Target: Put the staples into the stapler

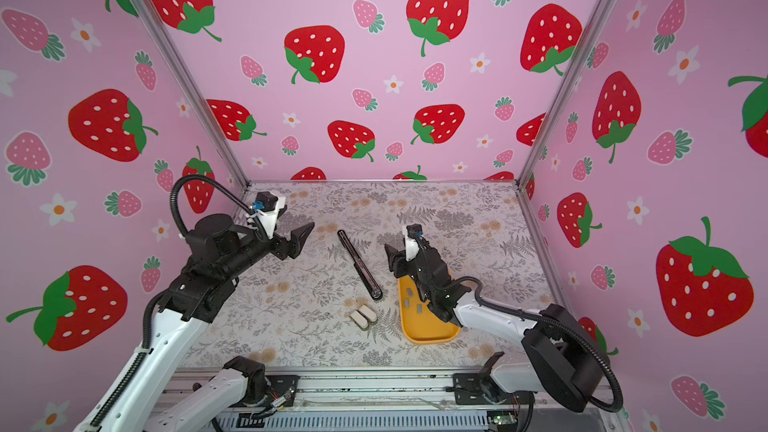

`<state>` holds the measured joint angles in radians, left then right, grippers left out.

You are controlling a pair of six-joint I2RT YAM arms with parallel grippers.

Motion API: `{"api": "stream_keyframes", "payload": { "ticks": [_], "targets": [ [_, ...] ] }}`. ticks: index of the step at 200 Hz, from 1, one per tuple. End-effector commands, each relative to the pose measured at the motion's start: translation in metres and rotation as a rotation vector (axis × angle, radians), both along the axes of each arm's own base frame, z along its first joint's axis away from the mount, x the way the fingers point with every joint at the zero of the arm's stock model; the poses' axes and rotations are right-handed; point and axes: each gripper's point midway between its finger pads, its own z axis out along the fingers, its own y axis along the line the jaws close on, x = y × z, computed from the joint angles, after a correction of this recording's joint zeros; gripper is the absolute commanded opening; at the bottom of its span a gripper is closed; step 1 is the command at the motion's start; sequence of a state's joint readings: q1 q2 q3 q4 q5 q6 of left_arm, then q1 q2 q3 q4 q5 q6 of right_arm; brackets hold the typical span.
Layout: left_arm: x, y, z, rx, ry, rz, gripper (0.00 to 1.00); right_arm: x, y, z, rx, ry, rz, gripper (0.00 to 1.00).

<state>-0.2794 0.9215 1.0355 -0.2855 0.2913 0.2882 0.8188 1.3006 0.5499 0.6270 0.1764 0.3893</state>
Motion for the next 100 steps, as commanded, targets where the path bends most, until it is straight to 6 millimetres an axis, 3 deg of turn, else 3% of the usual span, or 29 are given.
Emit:
{"api": "stream_keyframes", "payload": {
  "ticks": [1,34,63,100],
  "targets": [
    [-0.015,-0.023,-0.046,0.358,-0.051,-0.310,0.80,0.002,-0.019,-0.006,-0.039,0.007,0.005,0.62],
    [-0.022,-0.054,-0.093,0.568,-0.100,-0.555,0.78,0.006,-0.056,0.004,-0.070,-0.049,-0.070,0.63],
    [-0.042,-0.088,-0.141,0.755,-0.123,-0.790,0.78,0.007,-0.088,0.004,-0.120,-0.100,-0.159,0.64],
    [-0.062,-0.131,-0.179,0.863,-0.065,-0.951,0.77,0.016,-0.126,-0.004,-0.171,-0.131,-0.301,0.67]
  ]
}}
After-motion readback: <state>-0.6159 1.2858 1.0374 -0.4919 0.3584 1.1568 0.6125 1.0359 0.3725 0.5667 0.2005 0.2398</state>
